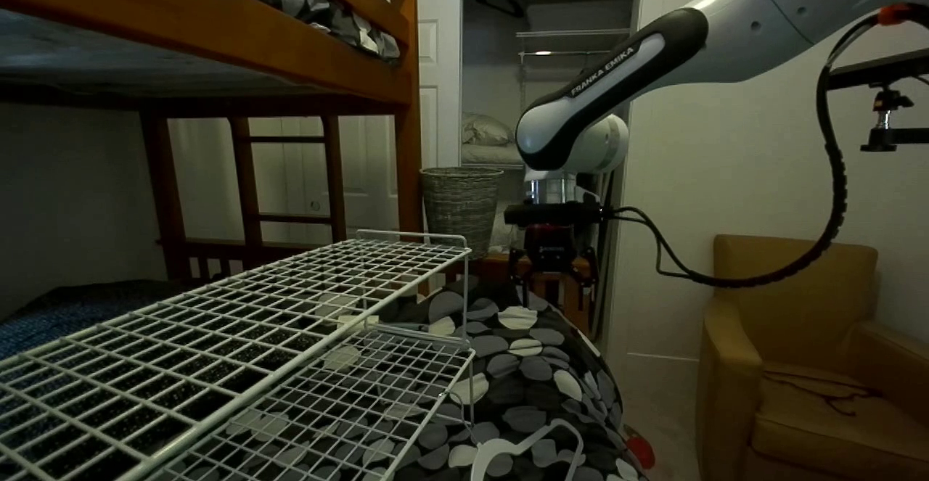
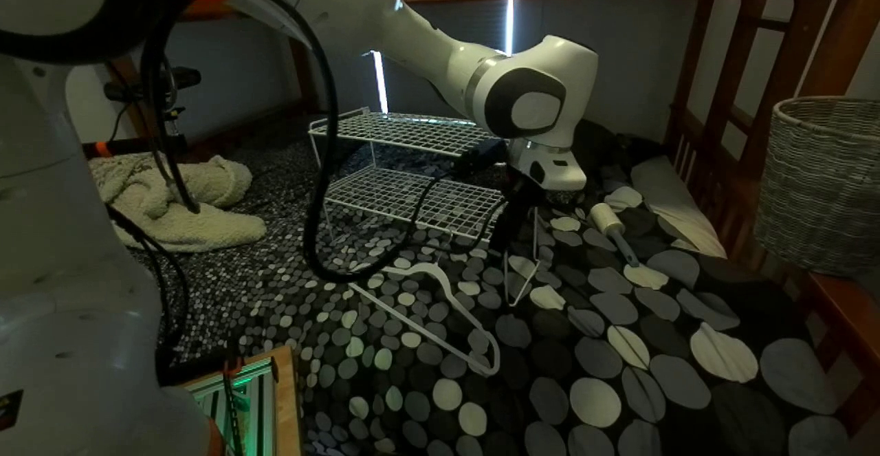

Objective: Put the hang wire on the bed

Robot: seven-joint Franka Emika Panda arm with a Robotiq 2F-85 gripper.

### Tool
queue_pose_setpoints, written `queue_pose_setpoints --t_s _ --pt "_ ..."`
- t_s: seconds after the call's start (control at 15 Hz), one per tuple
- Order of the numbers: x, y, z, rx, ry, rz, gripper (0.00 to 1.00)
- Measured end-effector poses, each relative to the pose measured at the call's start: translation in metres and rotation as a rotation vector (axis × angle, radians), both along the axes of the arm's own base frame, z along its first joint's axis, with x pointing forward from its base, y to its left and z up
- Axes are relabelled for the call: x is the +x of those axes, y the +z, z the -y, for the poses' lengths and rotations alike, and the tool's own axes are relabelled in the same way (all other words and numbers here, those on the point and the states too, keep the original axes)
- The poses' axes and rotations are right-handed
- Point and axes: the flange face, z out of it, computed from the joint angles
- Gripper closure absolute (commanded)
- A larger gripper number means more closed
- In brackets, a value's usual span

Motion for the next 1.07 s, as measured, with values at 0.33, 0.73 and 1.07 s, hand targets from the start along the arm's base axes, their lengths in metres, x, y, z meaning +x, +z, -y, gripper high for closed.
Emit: queue_pose_setpoints --t_s 0.33,0.73,1.07 --pt "-0.014 0.026 -0.011 0.049 0.269 0.063 0.00" --pt "-0.033 0.049 -0.039 0.089 0.536 0.034 0.00" --pt "-0.045 0.070 -0.057 0.046 0.689 0.055 0.00"
